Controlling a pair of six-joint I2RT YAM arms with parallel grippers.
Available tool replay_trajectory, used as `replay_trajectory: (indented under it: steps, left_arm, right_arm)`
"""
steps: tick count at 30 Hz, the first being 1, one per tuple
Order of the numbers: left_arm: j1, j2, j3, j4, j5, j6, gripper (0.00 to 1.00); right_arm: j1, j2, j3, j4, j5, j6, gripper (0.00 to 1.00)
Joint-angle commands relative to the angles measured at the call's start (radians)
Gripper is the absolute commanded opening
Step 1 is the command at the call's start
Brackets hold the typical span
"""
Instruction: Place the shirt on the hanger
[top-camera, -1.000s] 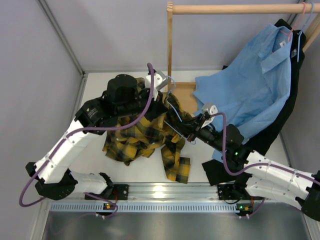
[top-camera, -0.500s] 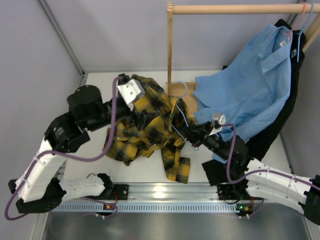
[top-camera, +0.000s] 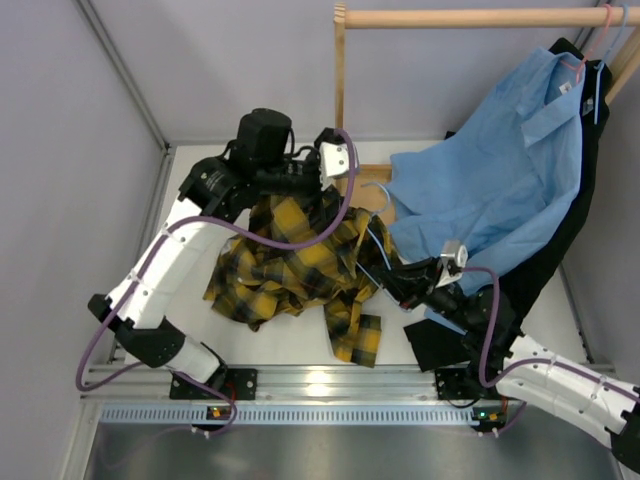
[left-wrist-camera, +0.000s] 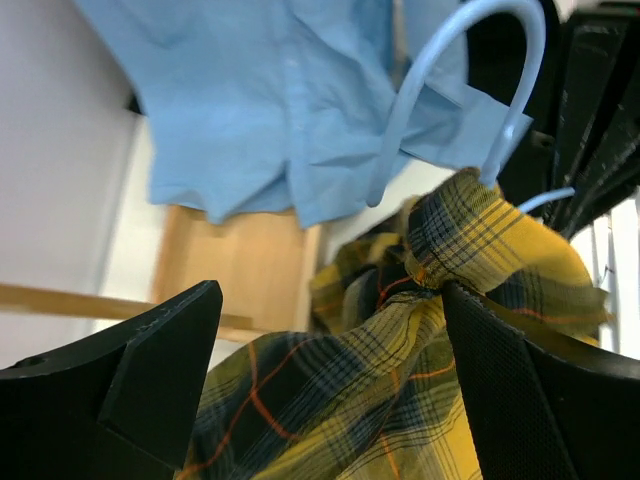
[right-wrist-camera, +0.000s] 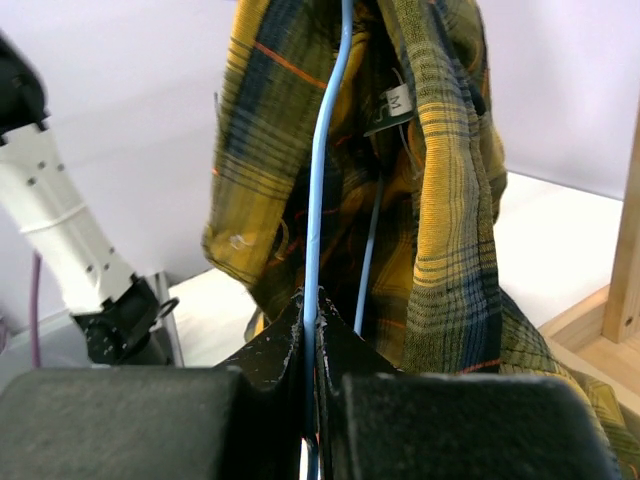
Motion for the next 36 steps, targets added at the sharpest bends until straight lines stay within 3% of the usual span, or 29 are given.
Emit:
replay_trajectory:
  steps: [1,5,10,19,26,29,30,33,34,36]
  left_arm:
    - [0.000,0.003,0.073,-0.137,0.167,0.062,0.95]
    - [0.000,0.028,0.073,-0.215,0.210,0.082,0.92]
    - [0.000,0.038,0.064,-0.259,0.191,0.087,0.75]
    - [0.000,0.020,0.026,-0.341,0.193,0.111,0.81]
    - [0.000,-0.044,-0.063,-0.347,0.214,0.110,0.67]
    - [0.000,-0.061,-0.089,-0.347,0.208,0.107,0.52]
    - [0.000,-0.075,-0.094,-0.347,0.210,0.107,0.35]
    - [0.000,-0.107,-0.105,-0.347,0.222,0.105,0.26]
    - [-0.002,-0.115,-0.109,-0.347,0.225,0.105,0.13]
    - [0.000,-0.129,-0.123,-0.347,0.237,0.111,0.07]
  right_arm:
    - [-0.016,-0.067,0.014,-0.006,-0.105,-0.044,0.00]
    - [-0.021,-0.113,0.017,-0.073,-0.126,-0.064,0.00]
    - [-0.029,-0.136,0.042,-0.135,-0.142,-0.105,0.00]
    - [-0.029,-0.190,0.092,-0.277,-0.224,-0.226,0.00]
    - [-0.030,-0.160,0.163,-0.389,-0.281,-0.277,0.00]
    - [-0.030,-0.156,0.171,-0.388,-0.280,-0.277,0.00]
    - [-0.030,-0.154,0.172,-0.389,-0.277,-0.275,0.00]
    - [-0.033,-0.145,0.183,-0.392,-0.260,-0.277,0.00]
    - [-0.036,-0.137,0.190,-0.392,-0.261,-0.275,0.00]
    - [-0.038,-0.125,0.200,-0.392,-0.269,-0.277,0.00]
